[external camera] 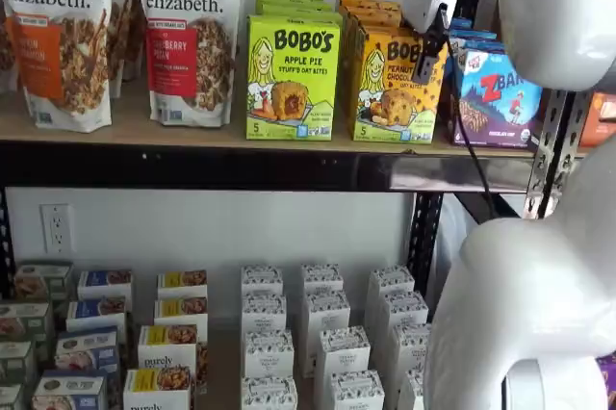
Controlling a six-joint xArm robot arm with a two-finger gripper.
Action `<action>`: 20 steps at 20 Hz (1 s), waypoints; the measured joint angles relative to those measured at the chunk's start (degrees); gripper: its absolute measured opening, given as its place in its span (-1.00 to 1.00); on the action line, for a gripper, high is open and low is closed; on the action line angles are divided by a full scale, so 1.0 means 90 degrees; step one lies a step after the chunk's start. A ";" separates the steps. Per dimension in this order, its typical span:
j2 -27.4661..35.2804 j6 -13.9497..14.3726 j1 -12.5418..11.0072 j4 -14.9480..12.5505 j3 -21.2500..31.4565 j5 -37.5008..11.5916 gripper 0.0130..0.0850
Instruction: Pick up the orange box on the top shelf, the fifth box from the left
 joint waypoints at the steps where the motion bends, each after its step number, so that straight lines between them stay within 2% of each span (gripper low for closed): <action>1: -0.0006 -0.0005 -0.0008 0.0027 0.0014 -0.0012 1.00; 4: -0.0018 -0.0014 -0.0022 0.0080 0.0035 -0.0023 1.00; 6: -0.0034 -0.0012 -0.0020 0.0079 0.0057 -0.0039 0.78; 7: -0.0041 -0.0012 -0.0019 0.0084 0.0065 -0.0044 0.78; 8: -0.0048 -0.0012 -0.0019 0.0093 0.0073 -0.0049 0.67; 11: -0.0053 -0.0010 -0.0021 0.0117 0.0076 -0.0043 0.56; 12: -0.0053 -0.0008 -0.0022 0.0131 0.0073 -0.0037 0.44; 13: -0.0053 -0.0007 -0.0022 0.0134 0.0066 -0.0029 0.44; 15: -0.0048 -0.0002 -0.0019 0.0137 0.0056 -0.0017 0.22; 20: -0.0043 0.0015 0.0007 0.0065 0.0038 0.0004 0.22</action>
